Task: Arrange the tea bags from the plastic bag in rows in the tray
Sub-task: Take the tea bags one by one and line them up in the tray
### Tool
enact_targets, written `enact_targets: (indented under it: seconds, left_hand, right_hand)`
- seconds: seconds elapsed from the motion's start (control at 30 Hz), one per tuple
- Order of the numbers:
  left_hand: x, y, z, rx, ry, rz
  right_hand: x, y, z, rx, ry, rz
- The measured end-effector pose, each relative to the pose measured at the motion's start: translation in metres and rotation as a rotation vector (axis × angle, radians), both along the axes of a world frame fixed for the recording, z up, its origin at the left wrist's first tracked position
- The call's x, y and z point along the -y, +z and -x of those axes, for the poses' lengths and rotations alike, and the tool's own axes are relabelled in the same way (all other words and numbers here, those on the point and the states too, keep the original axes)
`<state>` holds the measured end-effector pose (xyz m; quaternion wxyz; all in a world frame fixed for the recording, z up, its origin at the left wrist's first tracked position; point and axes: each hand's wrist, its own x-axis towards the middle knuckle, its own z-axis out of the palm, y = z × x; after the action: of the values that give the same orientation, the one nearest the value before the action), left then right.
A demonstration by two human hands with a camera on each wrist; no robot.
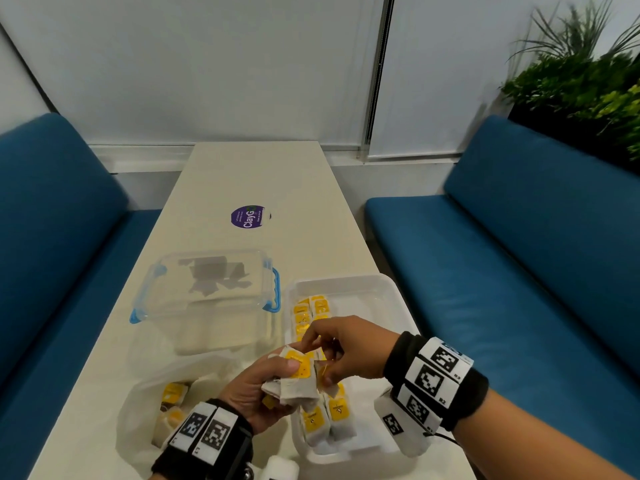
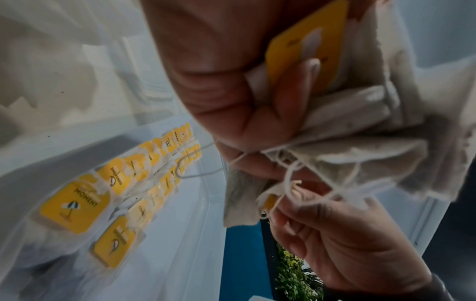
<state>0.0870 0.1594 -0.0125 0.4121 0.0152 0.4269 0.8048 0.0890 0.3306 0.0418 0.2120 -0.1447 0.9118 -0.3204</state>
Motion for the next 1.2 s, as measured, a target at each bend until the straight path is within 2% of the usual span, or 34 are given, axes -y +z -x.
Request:
enact_targets:
  seconds: [0.27,0.37,0.47,0.57,0.67,0.73,0.83,0.97,1.1,1.2]
  left_hand:
    - [0.000,0.005,0.002,0.052,-0.009,-0.036]
    - [0.002,0.002,0.008,0.070,0.042,-0.008]
    - [0.005,0.001,0.015,0.105,0.130,0.005]
    - [0.008,0.000,0.016,0.138,0.176,-0.030]
    - [0.007,-0.003,0.014,0.163,0.175,-0.038]
    - [0.006,-0.004,0.013,0.180,0.173,-0.034]
    - [0.005,-0.004,0.010,0.192,0.178,-0.038]
    - [0.007,0.000,0.011,0.192,0.194,-0.036]
    - [0.011,0.002,0.012,0.190,0.219,-0.036]
    - [0.011,0.004,0.012,0.202,0.227,-0.039]
  right_hand:
    - [0.002,-0.011,0.004,-0.053,0.060,-0.010]
    - [-0.001,-0.007,0.006,-0.087,0.007,0.028]
    - [-0.013,-0.006,0.013,-0.169,-0.180,0.129]
    - [-0.029,-0.014,0.028,-0.264,-0.499,0.293]
    - [-0.048,-0.024,0.053,-0.251,-0.790,0.475]
    - [-0.058,-0.033,0.070,-0.188,-0.856,0.416]
    - [-0.066,-0.054,0.093,-0.112,-0.846,0.229]
    - [-0.069,-0.076,0.110,-0.012,-0.744,-0.037]
    - [-0.070,-0.085,0.119,0.091,-0.668,0.003]
    - [-0.070,-0.094,0.127,0.099,-0.725,0.041]
